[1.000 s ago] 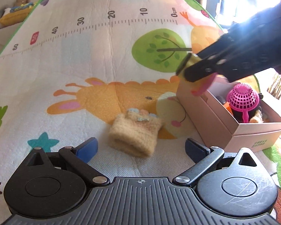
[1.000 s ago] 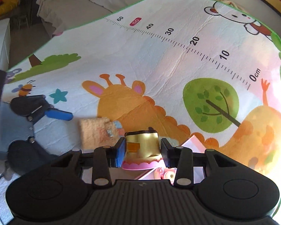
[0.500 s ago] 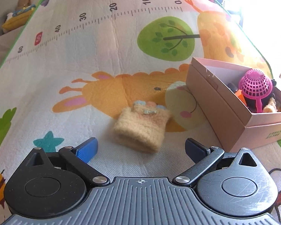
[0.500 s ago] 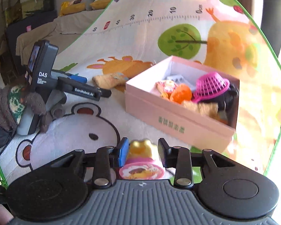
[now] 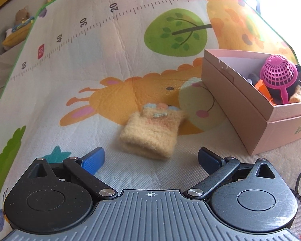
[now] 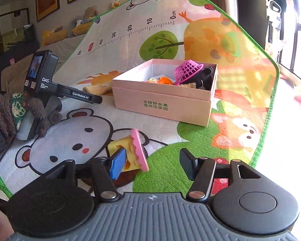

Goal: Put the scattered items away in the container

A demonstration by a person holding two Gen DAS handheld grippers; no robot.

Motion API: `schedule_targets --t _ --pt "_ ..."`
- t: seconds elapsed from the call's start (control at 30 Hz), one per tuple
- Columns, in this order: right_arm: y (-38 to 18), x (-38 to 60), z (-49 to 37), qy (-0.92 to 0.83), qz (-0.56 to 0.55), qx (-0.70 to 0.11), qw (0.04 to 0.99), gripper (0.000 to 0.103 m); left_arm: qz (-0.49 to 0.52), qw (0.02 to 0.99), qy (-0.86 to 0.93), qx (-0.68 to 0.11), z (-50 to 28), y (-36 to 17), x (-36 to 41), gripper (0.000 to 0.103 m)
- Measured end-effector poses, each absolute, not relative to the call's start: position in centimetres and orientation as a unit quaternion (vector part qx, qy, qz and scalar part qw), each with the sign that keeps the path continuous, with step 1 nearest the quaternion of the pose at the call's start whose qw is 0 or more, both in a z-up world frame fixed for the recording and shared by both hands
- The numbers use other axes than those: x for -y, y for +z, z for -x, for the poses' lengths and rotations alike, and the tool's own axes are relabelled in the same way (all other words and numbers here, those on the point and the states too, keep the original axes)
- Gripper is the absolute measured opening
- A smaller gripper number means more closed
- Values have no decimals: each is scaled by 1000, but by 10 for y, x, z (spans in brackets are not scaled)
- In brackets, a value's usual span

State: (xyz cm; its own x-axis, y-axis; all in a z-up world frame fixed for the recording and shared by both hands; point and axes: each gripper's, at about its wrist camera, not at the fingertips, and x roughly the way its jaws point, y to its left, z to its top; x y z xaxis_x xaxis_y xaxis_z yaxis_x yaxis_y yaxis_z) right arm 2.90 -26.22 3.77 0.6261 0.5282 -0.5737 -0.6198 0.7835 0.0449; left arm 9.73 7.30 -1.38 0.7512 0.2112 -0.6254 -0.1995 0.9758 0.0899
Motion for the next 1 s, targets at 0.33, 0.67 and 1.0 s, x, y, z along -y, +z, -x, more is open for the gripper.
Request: schedule_targets --t 0.33,0.67,1.0 --pt "14 282 -28 261 60 -302 915 98 -32 938 86 -333 -118 -12 -69 101" --pt "4 275 -25 249 75 -300 918 103 -51 940 67 -331 -109 -8 -56 60" --pt "3 272 -27 243 77 -307 917 103 5 940 -32 -339 -11 7 -5 63"
